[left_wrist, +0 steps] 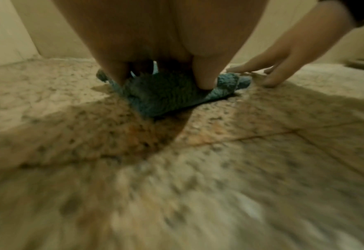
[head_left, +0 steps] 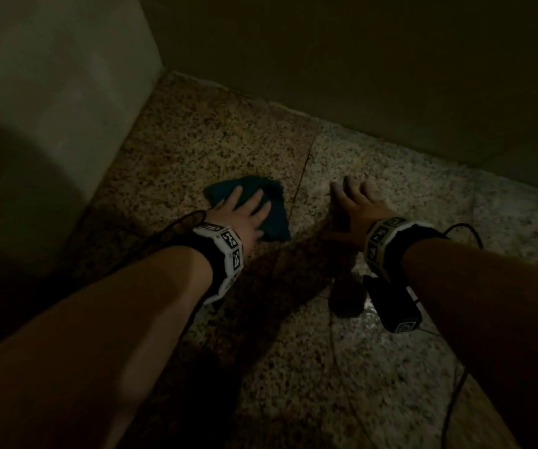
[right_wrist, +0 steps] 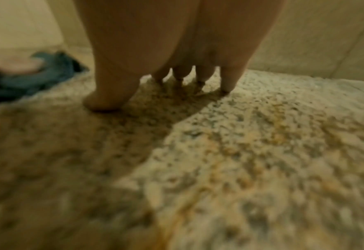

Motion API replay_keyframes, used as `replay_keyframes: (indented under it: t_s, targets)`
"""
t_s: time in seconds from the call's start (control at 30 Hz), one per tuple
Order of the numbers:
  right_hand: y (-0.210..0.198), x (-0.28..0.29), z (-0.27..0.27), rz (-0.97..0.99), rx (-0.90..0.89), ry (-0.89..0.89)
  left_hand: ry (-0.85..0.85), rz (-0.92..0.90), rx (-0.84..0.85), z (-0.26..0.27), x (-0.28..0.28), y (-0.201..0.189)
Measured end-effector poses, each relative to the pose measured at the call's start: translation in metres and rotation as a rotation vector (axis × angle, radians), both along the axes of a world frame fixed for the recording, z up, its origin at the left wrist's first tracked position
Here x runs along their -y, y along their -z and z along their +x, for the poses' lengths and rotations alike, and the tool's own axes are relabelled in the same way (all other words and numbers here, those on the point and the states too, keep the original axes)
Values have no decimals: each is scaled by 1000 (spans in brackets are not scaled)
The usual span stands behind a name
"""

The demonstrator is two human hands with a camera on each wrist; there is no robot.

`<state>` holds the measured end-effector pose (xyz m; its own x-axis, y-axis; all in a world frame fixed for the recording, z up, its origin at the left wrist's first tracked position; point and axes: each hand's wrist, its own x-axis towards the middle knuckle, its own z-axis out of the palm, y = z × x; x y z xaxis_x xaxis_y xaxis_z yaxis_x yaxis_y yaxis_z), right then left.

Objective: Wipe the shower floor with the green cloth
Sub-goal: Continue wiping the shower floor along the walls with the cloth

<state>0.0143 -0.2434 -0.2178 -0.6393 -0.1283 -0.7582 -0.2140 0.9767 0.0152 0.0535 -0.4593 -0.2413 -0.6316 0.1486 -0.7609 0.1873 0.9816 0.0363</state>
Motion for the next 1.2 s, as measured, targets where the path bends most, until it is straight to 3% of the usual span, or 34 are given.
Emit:
replay_keyframes:
  t_s: [0.17, 0.37, 0.47, 0.7, 0.9, 1.03, 1.2]
  targets:
    - [2, -4, -2, -37, 15, 10, 38, -71, -57, -48, -5, 14]
    - [7, -6, -5, -73, 63, 41, 27, 5, -172, -131, -30, 7]
    - [10, -6, -6, -89, 72, 59, -80, 37, -172, -150, -37, 3]
    - [10, -5, -4, -108, 46, 75, -88, 78, -197, -128, -38, -2]
    - [4, -4, -2, -102, 2, 54, -42, 6, -75, -53, -53, -17]
    - [-3, -13, 3, -9, 4, 43, 1, 52, -47, -3, -55, -14]
    - [-5, -43, 22, 42, 62, 72, 35, 47, -65, 13, -56, -12]
